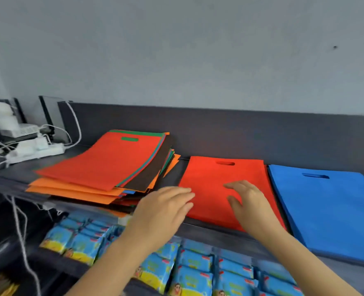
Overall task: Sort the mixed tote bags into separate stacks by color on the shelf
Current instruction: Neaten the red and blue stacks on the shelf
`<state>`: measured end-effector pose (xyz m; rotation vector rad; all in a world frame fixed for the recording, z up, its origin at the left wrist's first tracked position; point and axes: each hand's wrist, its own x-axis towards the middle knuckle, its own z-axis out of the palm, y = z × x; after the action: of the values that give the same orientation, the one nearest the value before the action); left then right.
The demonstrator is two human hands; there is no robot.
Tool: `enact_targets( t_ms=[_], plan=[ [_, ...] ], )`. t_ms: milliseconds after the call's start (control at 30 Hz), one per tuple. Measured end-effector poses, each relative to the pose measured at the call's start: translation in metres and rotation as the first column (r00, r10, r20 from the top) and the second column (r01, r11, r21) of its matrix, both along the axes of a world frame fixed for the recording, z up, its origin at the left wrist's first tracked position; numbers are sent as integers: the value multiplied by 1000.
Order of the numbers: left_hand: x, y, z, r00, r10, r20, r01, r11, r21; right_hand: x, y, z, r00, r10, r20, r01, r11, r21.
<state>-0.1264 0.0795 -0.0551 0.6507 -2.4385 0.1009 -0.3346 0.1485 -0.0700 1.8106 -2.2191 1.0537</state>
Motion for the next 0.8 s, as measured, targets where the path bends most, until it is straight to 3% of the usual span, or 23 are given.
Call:
enact_targets(
  t_ms=[167,300,433,600,700,800],
  plan=[
    [102,-65,15,943,332,-5,-332,943,2,73,-56,1,984,171,-41,-171,985,3],
    [156,-123,17,895,437,89,-441,897,30,129,-94,13,955,288,-71,-287,957,29],
    [180,-167,15,886,435,162,-452,887,95,175,-129,32,922,376,-93,-366,924,109],
    [186,-183,-1,879,366,305,-451,846,283,200,-155,29,892,418,-173,-309,842,443],
    [186,-182,2,902,345,259,-423,825,376,200,-155,28,910,363,-201,-259,875,410],
    [192,-184,13,898,303,320,-422,802,424,199,-159,30,935,320,-154,-240,889,391]
  ],
)
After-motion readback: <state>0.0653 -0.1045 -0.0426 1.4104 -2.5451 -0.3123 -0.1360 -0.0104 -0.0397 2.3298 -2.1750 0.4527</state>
